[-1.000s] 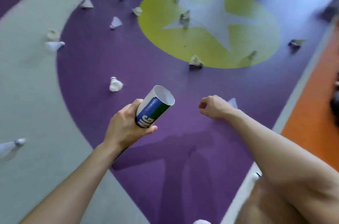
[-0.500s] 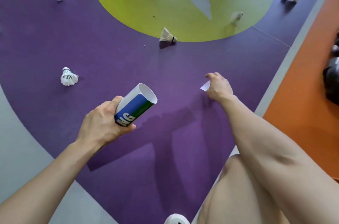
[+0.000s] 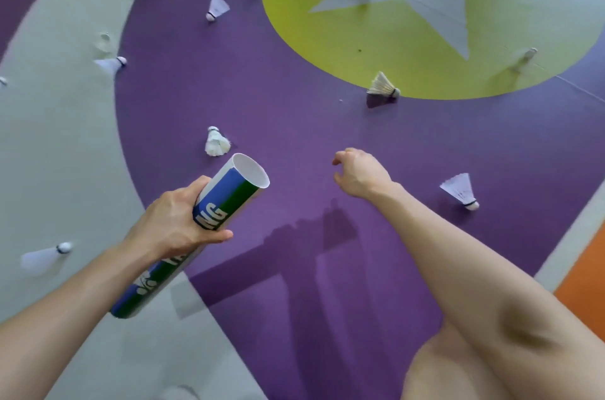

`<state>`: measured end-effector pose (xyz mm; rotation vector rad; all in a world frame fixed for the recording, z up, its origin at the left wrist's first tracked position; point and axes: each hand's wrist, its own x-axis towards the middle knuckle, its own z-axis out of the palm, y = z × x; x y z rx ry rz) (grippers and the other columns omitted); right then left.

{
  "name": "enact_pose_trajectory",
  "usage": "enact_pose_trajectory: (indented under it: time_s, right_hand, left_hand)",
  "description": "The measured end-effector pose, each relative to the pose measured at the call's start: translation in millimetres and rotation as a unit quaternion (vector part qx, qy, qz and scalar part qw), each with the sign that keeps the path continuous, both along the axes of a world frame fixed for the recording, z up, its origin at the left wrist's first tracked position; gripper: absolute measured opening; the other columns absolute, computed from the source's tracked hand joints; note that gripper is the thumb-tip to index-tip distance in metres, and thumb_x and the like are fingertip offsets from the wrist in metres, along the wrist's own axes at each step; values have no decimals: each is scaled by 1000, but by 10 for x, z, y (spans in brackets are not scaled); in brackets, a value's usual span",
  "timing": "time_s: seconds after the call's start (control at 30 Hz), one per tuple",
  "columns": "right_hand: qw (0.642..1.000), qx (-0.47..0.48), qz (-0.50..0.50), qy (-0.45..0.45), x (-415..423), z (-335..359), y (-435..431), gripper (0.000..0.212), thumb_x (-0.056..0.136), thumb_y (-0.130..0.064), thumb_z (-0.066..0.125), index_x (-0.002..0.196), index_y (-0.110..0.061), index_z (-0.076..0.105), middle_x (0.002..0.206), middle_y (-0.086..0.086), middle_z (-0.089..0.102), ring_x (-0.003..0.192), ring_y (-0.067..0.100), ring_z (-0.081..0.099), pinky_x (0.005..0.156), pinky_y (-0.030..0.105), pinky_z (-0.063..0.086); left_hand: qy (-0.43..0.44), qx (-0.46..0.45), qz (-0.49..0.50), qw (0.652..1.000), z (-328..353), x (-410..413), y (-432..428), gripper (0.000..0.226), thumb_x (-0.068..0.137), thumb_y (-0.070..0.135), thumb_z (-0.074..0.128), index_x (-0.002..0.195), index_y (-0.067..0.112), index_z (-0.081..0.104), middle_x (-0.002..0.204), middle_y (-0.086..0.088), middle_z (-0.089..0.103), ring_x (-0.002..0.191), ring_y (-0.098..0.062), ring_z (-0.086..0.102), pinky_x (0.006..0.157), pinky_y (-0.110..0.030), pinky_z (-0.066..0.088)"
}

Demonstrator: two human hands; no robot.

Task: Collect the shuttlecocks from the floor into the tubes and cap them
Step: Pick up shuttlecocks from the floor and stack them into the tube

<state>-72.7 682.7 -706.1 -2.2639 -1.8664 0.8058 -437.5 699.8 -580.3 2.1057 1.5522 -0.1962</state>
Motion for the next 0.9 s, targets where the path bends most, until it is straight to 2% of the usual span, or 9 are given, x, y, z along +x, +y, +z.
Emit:
enact_pose_trajectory:
  time_s: [0.13,0.27,0.33,0.43,0.53,0.6,0.67,0.77,0.9]
  right_hand:
    - [995,7,94,4,-889,-6,235,36,90,-33,65,123,-19,68,120,6,65,109,36,67,92,43,56]
    - [989,21,147,-10,-1687,-121,646,46,89,-35,68,131,-18,63,123,6,62,110,34,64,90,43,54]
    - [990,49,127,-24,-1986,-200,941,47,89,-25,68,135,-16,59,123,8,60,108,35,62,85,43,52]
    - [991,100,77,-53,-2335,-393,1399,46,88,-10,66,132,-15,56,122,7,57,101,36,63,75,42,49]
    - [986,139,34,-82,-2527,-632,1824,58,84,-8,68,138,-21,51,126,6,56,99,37,64,74,45,53]
    - [987,140,26,-71,-2600,-736,2065,56,86,-10,66,140,-23,53,128,8,57,99,38,64,75,46,55]
    - [991,118,29,-61,-2629,-762,2212,40,88,-8,61,126,-19,65,118,9,63,98,39,67,74,43,54]
    - [994,111,-20,-18,-2566,-542,2233,18,86,-13,62,97,-16,76,98,10,73,92,39,70,67,35,49]
    - [987,125,-24,93,-2582,421,2088,22,87,-20,61,97,-20,79,93,2,69,85,25,64,65,28,46]
  left_hand:
    - [37,-41,9,998,249,-725,402,76,59,62,100,119,48,56,88,16,75,86,-10,71,84,-39,60]
    - [63,-56,27,996,177,-1274,688,82,52,71,95,121,50,57,91,19,75,88,-6,70,86,-38,60]
    - [62,-70,37,995,76,-1472,863,86,46,77,89,122,52,55,94,19,75,89,-8,72,88,-40,62]
    - [54,-68,37,996,-3,-1740,1034,82,52,72,92,122,55,53,95,19,75,89,-10,72,87,-41,63]
    - [49,-39,27,998,-67,-1962,1151,72,60,64,97,115,54,52,92,19,73,87,-9,70,85,-38,61]
    - [42,-33,25,998,-113,-2061,1196,69,61,63,98,112,53,51,91,19,72,85,-8,68,82,-37,60]
    - [23,-27,33,999,-172,-2131,1223,69,62,63,97,113,54,52,91,19,72,86,-7,69,81,-36,60]
    - [-20,-22,49,998,-238,-2218,1296,66,62,61,98,110,55,53,89,19,73,86,-7,69,83,-37,59]
    - [-44,-35,71,996,-141,-2259,1364,62,64,57,99,105,47,53,89,17,73,86,-9,70,83,-39,60]
